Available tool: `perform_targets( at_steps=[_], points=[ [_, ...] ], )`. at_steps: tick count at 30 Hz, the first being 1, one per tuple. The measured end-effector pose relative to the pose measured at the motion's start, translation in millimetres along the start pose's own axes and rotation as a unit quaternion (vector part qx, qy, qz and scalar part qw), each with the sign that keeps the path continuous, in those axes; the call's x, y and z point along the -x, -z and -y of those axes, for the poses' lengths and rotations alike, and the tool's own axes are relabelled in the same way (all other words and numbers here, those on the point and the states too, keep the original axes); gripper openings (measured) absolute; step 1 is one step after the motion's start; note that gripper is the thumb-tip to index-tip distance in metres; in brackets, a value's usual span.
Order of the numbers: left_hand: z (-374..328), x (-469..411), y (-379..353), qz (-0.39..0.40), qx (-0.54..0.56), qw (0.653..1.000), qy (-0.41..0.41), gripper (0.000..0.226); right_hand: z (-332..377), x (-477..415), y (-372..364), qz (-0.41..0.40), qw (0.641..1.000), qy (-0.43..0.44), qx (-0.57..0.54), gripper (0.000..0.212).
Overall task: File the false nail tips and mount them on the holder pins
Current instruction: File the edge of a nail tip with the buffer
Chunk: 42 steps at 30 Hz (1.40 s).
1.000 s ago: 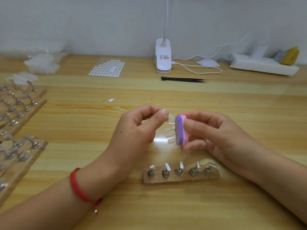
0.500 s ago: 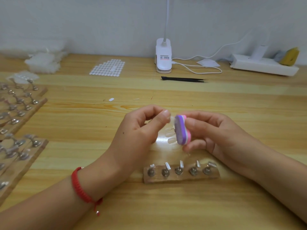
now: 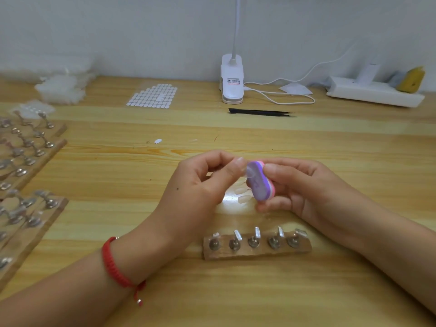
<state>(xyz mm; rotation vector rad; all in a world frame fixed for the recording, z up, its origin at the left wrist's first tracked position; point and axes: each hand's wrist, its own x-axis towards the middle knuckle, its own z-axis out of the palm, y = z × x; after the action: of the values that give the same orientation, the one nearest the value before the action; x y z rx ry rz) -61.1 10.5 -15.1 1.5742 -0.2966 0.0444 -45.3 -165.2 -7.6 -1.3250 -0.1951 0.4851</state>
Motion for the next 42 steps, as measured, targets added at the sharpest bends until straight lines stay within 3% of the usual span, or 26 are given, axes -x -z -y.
perform_targets(
  at_steps=[3,7,12,17,22,25,29,33,36,42],
  points=[
    [-1.0,1.5,-1.6,0.011,-0.016,1.0,-0.006,0.019,-1.6,-0.5,0.6,-0.032,0.999,0.015,-0.019,0.027],
    [0.9,-1.0,1.1,-0.05,-0.011,0.999,0.016,0.018,0.7,0.5,-0.9,-0.002,1.0,-0.007,-0.004,0.03],
    [0.3,-0.4,1.0,-0.045,-0.014,0.999,0.018,0.021,0.2,-1.1,0.4,-0.066,0.995,0.023,-0.065,0.029],
    [-1.2,-1.9,0.5,-0.075,-0.009,0.997,0.024,0.021,-0.8,2.6,-3.6,-0.025,0.999,0.024,-0.008,0.022],
    [-2.4,-2.2,-1.9,-0.063,-0.017,0.998,0.021,0.024,-1.1,0.0,-0.7,-0.066,0.995,0.04,-0.062,0.019],
    [-2.7,-1.4,-1.0,-0.06,-0.016,0.998,0.022,0.021,-0.8,1.1,-3.5,-0.034,0.999,0.031,-0.025,0.02],
    [-2.5,0.7,-1.1,-0.029,-0.015,0.999,0.022,0.023,-1.1,-0.7,-0.2,-0.061,0.995,0.041,-0.063,0.014],
    [-2.2,-0.4,0.5,-0.038,-0.012,0.999,0.022,0.024,-1.0,1.4,-3.4,-0.005,1.0,0.024,-0.002,0.016],
    [-3.0,0.1,0.2,-0.002,-0.015,1.0,0.015,0.024,-1.6,-0.2,-1.0,-0.043,0.998,0.029,-0.035,0.016],
    [-3.1,0.7,0.2,0.013,-0.012,1.0,0.018,0.02,-1.8,-0.7,-0.5,-0.039,0.999,0.014,-0.013,0.021]
  ],
)
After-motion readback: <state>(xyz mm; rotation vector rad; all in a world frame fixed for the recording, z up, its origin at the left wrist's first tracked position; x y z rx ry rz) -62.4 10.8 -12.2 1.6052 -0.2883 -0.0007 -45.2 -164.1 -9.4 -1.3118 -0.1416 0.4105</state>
